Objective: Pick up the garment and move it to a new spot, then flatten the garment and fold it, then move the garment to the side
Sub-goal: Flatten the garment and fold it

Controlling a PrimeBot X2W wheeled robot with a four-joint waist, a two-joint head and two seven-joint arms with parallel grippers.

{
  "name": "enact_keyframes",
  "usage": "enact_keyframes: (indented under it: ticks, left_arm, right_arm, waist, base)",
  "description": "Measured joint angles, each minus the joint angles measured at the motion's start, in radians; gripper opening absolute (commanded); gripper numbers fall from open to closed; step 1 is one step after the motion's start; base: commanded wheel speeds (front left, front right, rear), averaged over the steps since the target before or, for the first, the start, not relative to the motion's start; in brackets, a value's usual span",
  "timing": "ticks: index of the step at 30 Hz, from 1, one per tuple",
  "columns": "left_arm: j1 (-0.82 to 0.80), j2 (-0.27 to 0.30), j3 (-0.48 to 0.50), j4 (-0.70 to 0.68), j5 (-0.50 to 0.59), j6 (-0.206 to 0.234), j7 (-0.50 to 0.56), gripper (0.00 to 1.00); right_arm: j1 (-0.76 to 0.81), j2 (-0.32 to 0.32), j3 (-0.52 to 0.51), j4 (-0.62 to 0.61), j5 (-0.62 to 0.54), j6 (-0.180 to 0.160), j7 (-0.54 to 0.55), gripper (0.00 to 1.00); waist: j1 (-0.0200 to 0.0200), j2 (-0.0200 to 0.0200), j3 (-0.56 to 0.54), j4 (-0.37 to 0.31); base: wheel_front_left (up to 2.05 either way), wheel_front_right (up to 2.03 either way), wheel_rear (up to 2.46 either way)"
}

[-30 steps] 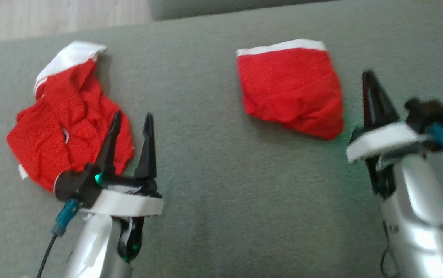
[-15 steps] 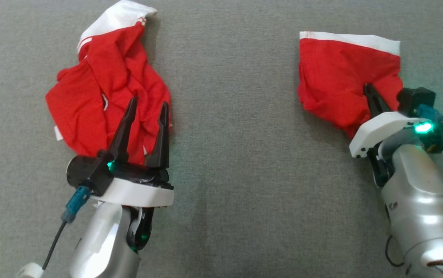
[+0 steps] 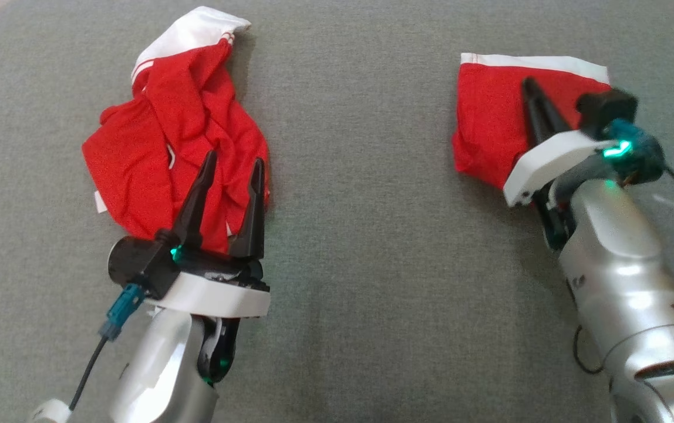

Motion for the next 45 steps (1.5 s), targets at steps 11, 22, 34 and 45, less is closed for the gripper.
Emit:
enact_keyframes:
  ticks: [11,22,34,45]
  left_arm:
    - [0.001,0.0,0.002,0.001,-0.011,0.0,0.0,1.0]
    - [0.019,0.0,0.051,-0.007,-0.01,0.0,0.0,1.0]
    - [0.069,0.0,0.096,-0.033,-0.004,0.0,0.0,1.0]
    - [0.129,0.0,0.119,-0.031,-0.004,0.0,0.0,1.0]
  right_arm:
    - [0.015,-0.001,0.21,0.142,0.086,0.0,0.012,0.0]
    - [0.035,0.0,0.179,0.043,0.134,0.0,0.002,0.0]
    - [0.235,-0.044,-0.046,-0.353,0.044,0.0,-0.001,0.0]
    - [0.564,0.015,-0.084,-0.578,0.032,0.0,-0.001,1.0]
  waist:
    - [0.0,0.0,-0.017,0.021]
    - [0.0,0.0,-0.071,-0.048]
    - [-0.0001,0.0,-0.133,-0.18]
    - [-0.0001,0.0,-0.174,-0.243]
  base:
    - [0.0,0.0,0.0]
    - [0.0,0.0,0.0]
    - [0.0,0.0,0.0]
    - [0.0,0.0,0.0]
